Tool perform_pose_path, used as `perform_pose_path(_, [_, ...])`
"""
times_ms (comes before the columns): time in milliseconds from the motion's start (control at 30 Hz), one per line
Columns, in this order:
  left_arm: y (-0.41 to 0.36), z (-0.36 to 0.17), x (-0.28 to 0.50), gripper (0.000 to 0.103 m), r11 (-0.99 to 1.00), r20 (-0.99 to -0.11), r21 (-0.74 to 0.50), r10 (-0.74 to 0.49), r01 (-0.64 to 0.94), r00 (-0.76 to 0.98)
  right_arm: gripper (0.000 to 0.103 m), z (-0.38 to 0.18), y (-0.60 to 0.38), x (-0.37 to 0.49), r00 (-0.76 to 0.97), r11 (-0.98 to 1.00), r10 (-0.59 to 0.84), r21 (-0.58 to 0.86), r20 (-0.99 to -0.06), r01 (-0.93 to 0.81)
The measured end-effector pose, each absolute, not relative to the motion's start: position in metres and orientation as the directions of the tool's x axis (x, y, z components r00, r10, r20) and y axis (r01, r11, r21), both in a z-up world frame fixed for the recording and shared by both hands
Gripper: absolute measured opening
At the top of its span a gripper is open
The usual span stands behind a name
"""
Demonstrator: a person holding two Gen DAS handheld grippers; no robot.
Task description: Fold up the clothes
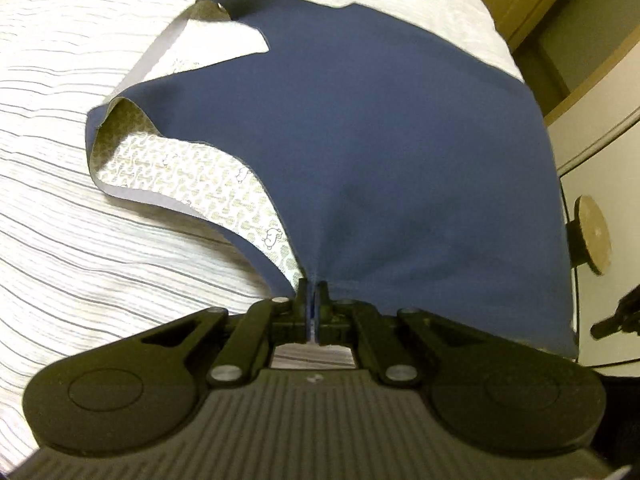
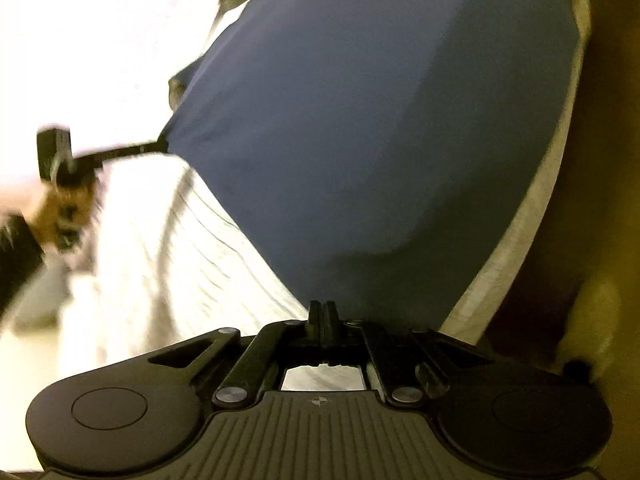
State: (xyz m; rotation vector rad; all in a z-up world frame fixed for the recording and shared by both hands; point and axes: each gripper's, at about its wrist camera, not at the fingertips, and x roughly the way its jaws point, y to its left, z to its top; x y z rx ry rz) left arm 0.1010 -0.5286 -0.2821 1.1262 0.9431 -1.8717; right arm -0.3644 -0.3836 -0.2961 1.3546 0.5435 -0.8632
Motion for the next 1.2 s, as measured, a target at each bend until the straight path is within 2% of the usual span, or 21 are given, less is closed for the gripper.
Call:
perform_pose_path(33, [-0.531, -0.285, 0.1, 0.0, -0.452, -0.916, -0.21, -0.218, 0.867, -0.335, 0.001, -0.292, -0.387, -0.356, 0.564, 0.054, -0.217, 0.567, -0.797, 0.822])
perform_pose_path(67, [-0.534, -0.287, 0.099, 0.0, -0.453, -0.917, -0.209, -0.217, 0.867, -0.334, 0.005, -0.288, -0.391, -0.346, 0.534, 0.123, -0.219, 0.519, -0.817, 0.846])
perform_pose_path(133, [-0.536, -0.287, 0.1, 0.0, -0.466, -0.916, -0.207, -0.216, 0.86, -0.337, 0.036, -0.281, -0.398, -0.328, 0.486, 0.247, -0.233, 0.432, -0.842, 0.867])
perform_pose_path(167, [-0.537, -0.287, 0.101, 0.0, -0.47, -0.916, -0.207, -0.215, 0.858, -0.338, 0.07, -0.279, -0.401, -0.32, 0.476, 0.296, -0.244, 0.402, -0.845, 0.866])
perform_pose_path(200, [-0.537, -0.287, 0.101, 0.0, -0.473, -0.916, -0.207, -0.215, 0.856, -0.34, 0.074, -0.279, -0.403, -0.314, 0.467, 0.335, -0.261, 0.375, -0.845, 0.864])
perform_pose_path(333, [-0.529, -0.285, 0.107, 0.0, -0.472, -0.912, -0.213, -0.218, 0.855, -0.348, 0.074, -0.293, -0.414, -0.297, 0.428, 0.437, -0.262, 0.289, -0.865, 0.852])
perform_pose_path(367, [-0.529, -0.287, 0.107, 0.0, -0.474, -0.912, -0.212, -0.219, 0.855, -0.347, 0.069, -0.3, -0.418, -0.296, 0.407, 0.458, -0.261, 0.259, -0.875, 0.851])
perform_pose_path(400, [-0.528, -0.289, 0.106, 0.0, -0.479, -0.912, -0.208, -0.219, 0.853, -0.346, 0.058, -0.306, -0.421, -0.296, 0.387, 0.475, -0.254, 0.234, -0.886, 0.849])
perform_pose_path(467, [-0.529, -0.295, 0.104, 0.0, -0.479, -0.913, -0.207, -0.219, 0.853, -0.344, 0.047, -0.318, -0.426, -0.299, 0.35, 0.506, -0.231, 0.195, -0.908, 0.84])
perform_pose_path(533, [-0.526, -0.296, 0.106, 0.0, -0.476, -0.911, -0.208, -0.224, 0.855, -0.347, 0.045, -0.327, -0.431, -0.294, 0.326, 0.562, -0.206, 0.161, -0.923, 0.811])
perform_pose_path(567, [-0.524, -0.295, 0.108, 0.0, -0.471, -0.908, -0.212, -0.23, 0.856, -0.351, 0.034, -0.329, -0.431, -0.29, 0.316, 0.587, -0.197, 0.146, -0.928, 0.796])
perform_pose_path(600, [-0.522, -0.292, 0.109, 0.0, -0.467, -0.903, -0.214, -0.239, 0.858, -0.356, 0.0, -0.326, -0.43, -0.288, 0.315, 0.596, -0.189, 0.146, -0.93, 0.789])
perform_pose_path(733, [-0.502, -0.268, 0.125, 0.0, -0.437, -0.877, -0.212, -0.309, 0.874, -0.367, 0.001, -0.294, -0.415, -0.28, 0.325, 0.615, -0.191, 0.145, -0.926, 0.775])
perform_pose_path(833, [-0.495, -0.28, 0.137, 0.0, -0.399, -0.89, -0.214, -0.296, 0.892, -0.346, 0.0, -0.275, -0.401, -0.279, 0.347, 0.609, -0.208, 0.157, -0.915, 0.778])
perform_pose_path(967, [-0.487, -0.303, 0.148, 0.0, -0.373, -0.922, -0.181, -0.257, 0.91, -0.289, 0.0, -0.283, -0.389, -0.263, 0.357, 0.634, -0.175, 0.172, -0.918, 0.754])
perform_pose_path(1200, [-0.476, -0.298, 0.166, 0.0, -0.272, -0.908, -0.205, -0.305, 0.94, -0.287, 0.0, -0.295, -0.397, -0.265, 0.316, 0.612, -0.182, 0.144, -0.931, 0.777])
